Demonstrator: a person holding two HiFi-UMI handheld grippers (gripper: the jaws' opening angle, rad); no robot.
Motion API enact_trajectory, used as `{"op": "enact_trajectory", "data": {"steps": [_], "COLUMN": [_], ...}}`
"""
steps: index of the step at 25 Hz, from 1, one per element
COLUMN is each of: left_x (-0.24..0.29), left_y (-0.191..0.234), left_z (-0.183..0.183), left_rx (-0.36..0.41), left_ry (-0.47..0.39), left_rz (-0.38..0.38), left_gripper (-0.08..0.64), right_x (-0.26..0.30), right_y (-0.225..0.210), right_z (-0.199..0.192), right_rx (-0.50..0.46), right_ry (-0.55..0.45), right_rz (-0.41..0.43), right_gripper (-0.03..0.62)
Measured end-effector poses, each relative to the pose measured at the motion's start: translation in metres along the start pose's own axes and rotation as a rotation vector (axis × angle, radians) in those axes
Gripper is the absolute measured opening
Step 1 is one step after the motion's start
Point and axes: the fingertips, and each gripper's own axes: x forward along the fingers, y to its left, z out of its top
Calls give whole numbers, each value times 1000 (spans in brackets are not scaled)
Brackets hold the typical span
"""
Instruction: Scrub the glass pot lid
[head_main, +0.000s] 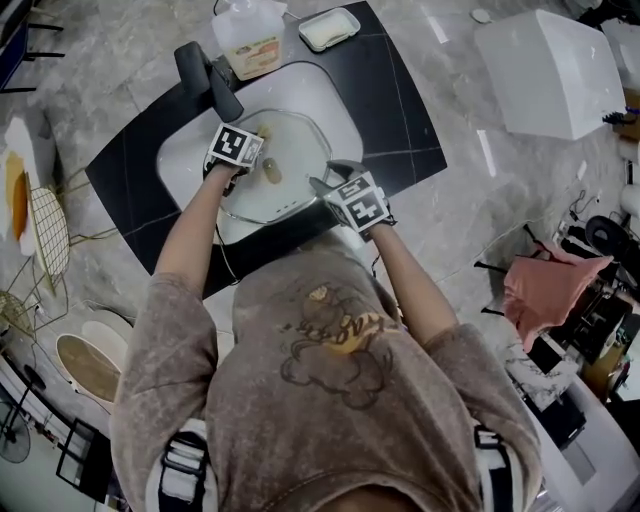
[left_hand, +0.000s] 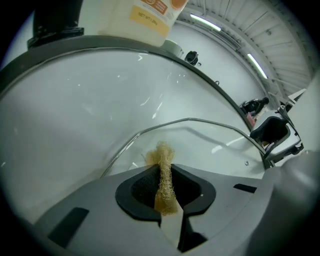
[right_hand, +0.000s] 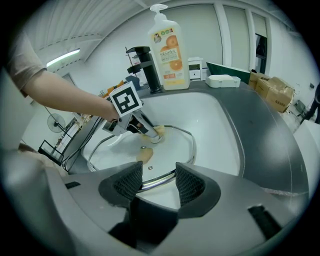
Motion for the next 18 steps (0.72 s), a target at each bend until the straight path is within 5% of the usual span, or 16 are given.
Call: {"op": "enact_trajectory", "data": {"steps": [7, 18], "left_x": [-27, -51], "left_y": [6, -49], "left_z": [-44, -80], "left_rx": [-43, -38], "left_ry": [106, 187], "left_rz": [11, -23], "left_gripper": [64, 64], "right_x": [0, -4], "right_y": [1, 3], "right_z": [-2, -1], "right_rx": [-8, -6], "right_ry": [3, -18], "right_rz": [-2, -17], "right_gripper": [212, 212]}}
